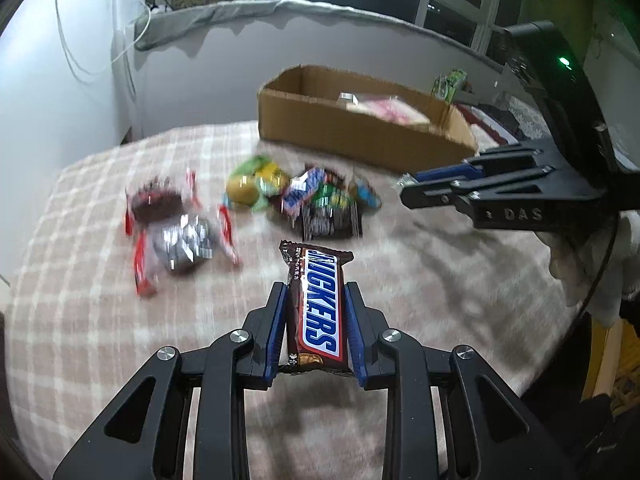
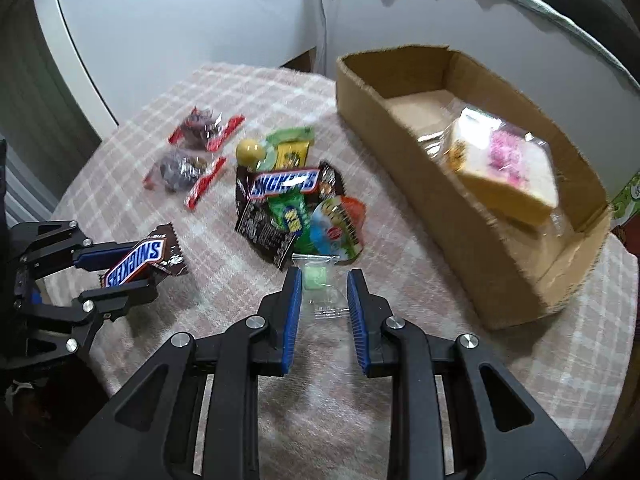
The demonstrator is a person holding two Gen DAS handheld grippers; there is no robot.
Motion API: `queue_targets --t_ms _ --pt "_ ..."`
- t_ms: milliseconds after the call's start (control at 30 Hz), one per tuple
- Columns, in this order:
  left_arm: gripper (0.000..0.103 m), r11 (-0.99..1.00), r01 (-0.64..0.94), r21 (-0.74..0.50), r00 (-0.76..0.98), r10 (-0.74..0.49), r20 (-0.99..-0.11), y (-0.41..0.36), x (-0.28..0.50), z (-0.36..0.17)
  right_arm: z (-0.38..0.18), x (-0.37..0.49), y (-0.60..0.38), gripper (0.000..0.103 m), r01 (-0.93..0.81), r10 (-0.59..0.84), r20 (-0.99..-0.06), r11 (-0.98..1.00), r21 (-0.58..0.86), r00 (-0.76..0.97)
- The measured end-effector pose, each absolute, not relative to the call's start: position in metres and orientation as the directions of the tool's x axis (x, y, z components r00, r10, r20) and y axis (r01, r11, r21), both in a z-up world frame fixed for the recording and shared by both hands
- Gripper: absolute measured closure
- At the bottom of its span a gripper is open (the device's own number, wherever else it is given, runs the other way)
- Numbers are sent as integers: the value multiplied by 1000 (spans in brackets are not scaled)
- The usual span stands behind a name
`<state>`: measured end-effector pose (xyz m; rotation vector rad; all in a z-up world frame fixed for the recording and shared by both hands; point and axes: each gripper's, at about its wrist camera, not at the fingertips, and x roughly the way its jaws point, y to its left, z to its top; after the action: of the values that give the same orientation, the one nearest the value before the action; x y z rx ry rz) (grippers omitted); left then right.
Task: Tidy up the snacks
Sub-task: 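Carry the Snickers bar with the left tool and drop it into the box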
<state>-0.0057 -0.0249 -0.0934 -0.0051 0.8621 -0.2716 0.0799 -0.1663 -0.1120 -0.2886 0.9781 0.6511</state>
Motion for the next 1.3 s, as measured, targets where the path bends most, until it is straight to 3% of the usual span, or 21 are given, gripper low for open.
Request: queue_targets --t_ms 433,1300 --pt "77 958 266 -104 708 -268 -653 -40 71 -37 -54 104 -209 79 -560 403 -767 825 68 500" --pt "77 958 270 -102 653 -259 -711 -86 185 -59 -71 200 -270 79 -400 261 -789 916 20 557"
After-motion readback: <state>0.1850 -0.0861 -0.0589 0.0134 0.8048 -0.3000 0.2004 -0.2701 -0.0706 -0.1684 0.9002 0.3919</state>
